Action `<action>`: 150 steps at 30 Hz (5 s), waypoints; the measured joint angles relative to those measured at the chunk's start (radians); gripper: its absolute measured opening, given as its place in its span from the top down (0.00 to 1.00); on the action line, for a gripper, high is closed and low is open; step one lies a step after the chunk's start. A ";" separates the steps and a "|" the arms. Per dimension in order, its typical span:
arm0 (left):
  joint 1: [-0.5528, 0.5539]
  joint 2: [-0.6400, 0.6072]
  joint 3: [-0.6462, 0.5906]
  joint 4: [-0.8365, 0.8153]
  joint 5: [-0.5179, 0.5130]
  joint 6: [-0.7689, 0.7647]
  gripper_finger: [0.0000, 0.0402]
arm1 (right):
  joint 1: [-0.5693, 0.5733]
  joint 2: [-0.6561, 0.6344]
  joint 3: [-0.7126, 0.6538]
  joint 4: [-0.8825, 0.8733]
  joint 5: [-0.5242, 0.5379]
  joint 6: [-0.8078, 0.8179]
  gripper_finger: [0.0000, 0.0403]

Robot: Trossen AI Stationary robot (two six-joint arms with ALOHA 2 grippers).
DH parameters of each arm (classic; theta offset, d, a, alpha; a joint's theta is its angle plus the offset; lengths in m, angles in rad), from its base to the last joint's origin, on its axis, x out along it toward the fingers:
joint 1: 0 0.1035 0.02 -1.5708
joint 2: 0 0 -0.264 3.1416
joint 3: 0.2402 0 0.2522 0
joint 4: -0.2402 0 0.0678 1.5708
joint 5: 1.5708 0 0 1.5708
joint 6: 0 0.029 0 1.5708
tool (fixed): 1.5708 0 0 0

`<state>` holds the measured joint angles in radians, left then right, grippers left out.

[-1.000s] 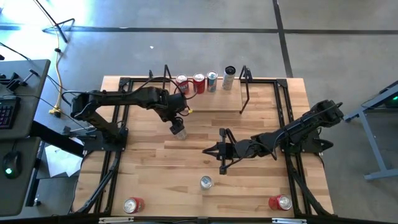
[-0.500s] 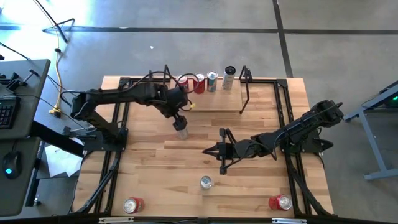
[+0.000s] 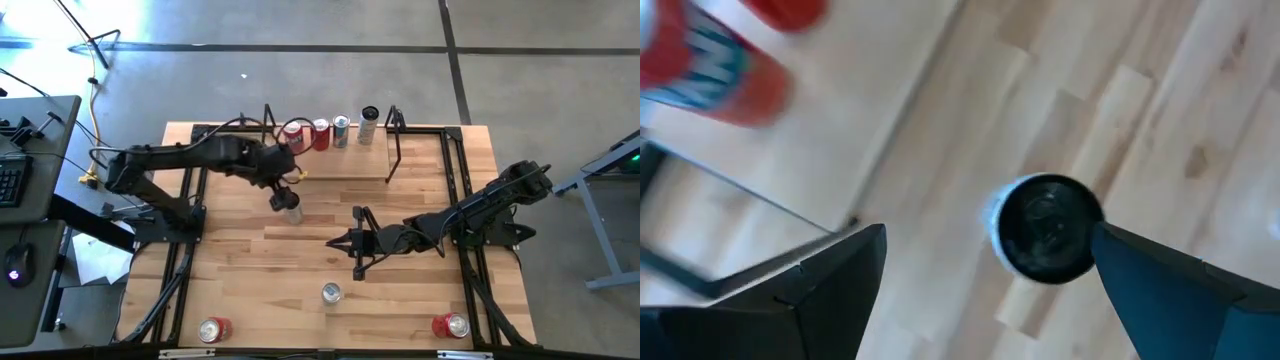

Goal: Place canned beverage on shelf
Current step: Put the white yellow soda can on the shelf and align with the other white yellow soda can

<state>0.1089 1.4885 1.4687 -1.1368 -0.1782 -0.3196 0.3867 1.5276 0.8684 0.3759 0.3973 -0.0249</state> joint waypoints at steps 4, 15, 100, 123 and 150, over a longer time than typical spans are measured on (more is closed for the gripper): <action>-0.047 -0.077 -0.030 0.015 -0.132 0.002 0.14 | 0.000 0.000 0.000 -0.004 0.000 0.000 1.00; -0.206 -0.327 -0.253 0.115 -0.337 -0.070 0.14 | 0.000 0.000 0.000 -0.006 0.000 -0.001 1.00; -0.378 -0.597 -1.012 0.868 -0.500 0.008 0.14 | -0.254 0.303 0.080 0.298 0.096 0.224 0.21; -0.378 -0.597 -1.012 0.869 -0.500 0.007 0.14 | -0.282 0.524 0.396 0.136 0.144 0.184 0.29; -0.378 -0.596 -1.012 0.837 -0.498 -0.036 0.14 | -0.313 0.029 0.392 -0.487 0.101 -0.106 0.41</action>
<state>-0.2695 0.8921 0.4568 -0.3000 -0.6758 -0.3552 0.0734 1.5568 1.2602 -0.1113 0.4983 -0.1312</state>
